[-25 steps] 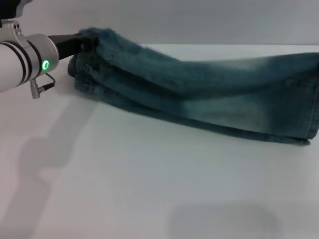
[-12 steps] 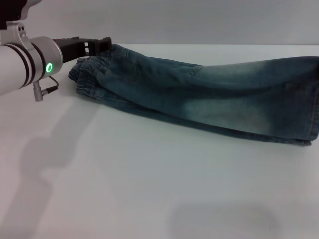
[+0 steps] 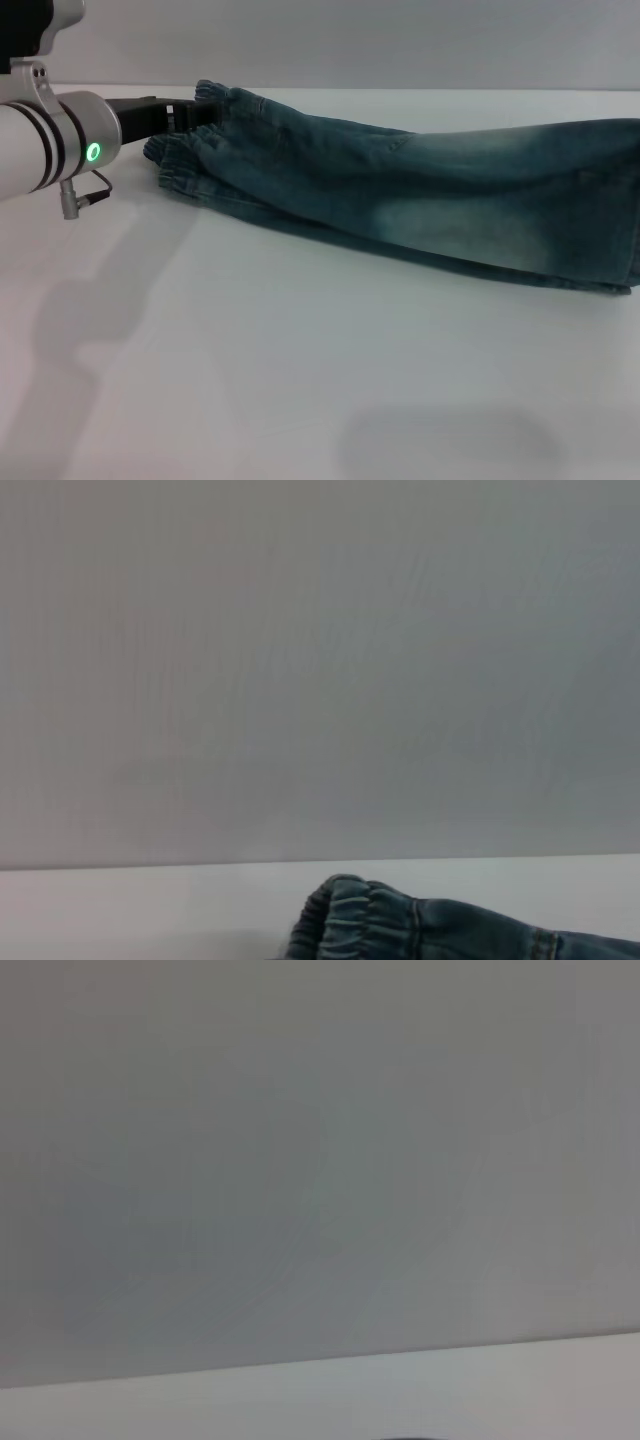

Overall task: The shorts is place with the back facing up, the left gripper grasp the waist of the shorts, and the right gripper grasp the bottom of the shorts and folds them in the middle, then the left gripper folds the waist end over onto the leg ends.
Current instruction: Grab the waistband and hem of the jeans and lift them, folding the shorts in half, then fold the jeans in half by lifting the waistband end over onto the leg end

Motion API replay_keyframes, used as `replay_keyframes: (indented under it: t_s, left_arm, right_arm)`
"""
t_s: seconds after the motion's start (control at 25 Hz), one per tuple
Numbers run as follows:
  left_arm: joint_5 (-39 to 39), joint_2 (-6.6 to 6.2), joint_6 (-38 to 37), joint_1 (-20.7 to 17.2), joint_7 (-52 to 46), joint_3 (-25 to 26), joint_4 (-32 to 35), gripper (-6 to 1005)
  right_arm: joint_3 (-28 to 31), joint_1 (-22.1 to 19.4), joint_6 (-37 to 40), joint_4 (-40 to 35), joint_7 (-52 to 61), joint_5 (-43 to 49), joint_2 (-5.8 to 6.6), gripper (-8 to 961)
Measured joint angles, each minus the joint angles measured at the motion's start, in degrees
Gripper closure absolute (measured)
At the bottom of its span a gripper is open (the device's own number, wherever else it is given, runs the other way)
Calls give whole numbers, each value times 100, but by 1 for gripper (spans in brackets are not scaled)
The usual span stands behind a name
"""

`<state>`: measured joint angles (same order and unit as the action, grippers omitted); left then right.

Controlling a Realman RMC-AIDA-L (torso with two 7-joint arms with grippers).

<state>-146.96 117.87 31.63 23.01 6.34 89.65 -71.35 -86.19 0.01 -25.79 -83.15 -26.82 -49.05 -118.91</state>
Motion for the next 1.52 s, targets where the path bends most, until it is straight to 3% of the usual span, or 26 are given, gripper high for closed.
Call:
replay_keyframes:
  t_s: [0.28,0.76,0.84,1.04,1.32,1.52]
  left_arm:
    - [0,-2,65,-214,60,-33,-277,147]
    - [1,-2,227,-352,69,-79,-363,163]
    - [-4,-1,284,-346,69,-79,-360,165]
    - [-30,-1,355,-236,78,-76,-229,172]
    - [-16,-3,356,156,386,116,346,181]
    - [-16,-5,322,321,582,238,569,188]
  right_arm:
    - [194,286,61,325,5,-1,9,815]
    - [748,1374,79,1747,-438,18,31,801]
    - [820,1423,98,1798,-497,42,40,737]
    - [806,1224,345,1564,-1304,-419,4,574]
    - [238,788,357,1285,-2880,-2257,-8,337]
    - [-223,682,352,1158,-3172,-2419,-9,323]
